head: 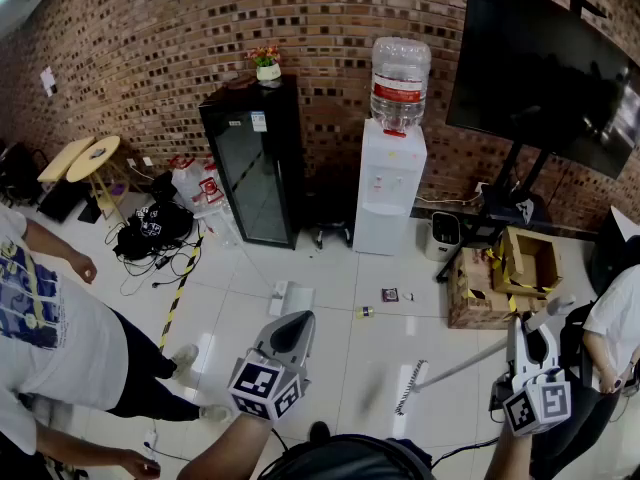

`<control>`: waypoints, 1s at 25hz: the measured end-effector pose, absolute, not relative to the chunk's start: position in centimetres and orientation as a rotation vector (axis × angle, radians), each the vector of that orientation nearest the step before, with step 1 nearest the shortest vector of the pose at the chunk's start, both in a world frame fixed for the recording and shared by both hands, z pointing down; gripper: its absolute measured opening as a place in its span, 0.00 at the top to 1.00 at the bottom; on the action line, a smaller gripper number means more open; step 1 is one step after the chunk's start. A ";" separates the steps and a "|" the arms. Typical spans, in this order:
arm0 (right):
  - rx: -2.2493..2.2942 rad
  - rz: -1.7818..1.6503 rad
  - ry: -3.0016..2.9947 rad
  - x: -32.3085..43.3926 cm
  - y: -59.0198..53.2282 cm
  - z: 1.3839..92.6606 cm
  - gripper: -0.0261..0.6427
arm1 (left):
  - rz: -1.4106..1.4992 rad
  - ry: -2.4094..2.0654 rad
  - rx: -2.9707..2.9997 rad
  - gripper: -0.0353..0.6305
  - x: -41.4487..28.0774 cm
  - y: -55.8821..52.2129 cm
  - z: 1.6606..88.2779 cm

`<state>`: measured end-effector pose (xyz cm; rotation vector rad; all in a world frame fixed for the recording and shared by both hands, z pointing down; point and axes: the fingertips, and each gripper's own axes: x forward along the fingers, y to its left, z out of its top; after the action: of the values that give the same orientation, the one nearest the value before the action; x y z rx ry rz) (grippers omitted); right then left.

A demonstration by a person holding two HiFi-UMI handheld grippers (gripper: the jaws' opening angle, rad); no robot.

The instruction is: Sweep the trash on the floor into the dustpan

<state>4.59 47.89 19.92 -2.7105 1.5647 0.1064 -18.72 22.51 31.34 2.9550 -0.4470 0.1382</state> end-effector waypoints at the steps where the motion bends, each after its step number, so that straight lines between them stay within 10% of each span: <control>1: -2.715 0.109 1.550 4.5 47.2 20.0 0.80 | 0.138 -0.446 2.958 0.94 -19.2 21.7 31.5; 25: -2.515 0.095 1.729 16.6 29.1 21.2 0.80 | 0.225 -0.648 2.941 0.94 -9.6 6.2 33.1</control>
<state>16.58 29.08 21.18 -2.5148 1.7288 0.0951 -9.57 6.24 33.06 2.9414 -0.6477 0.2249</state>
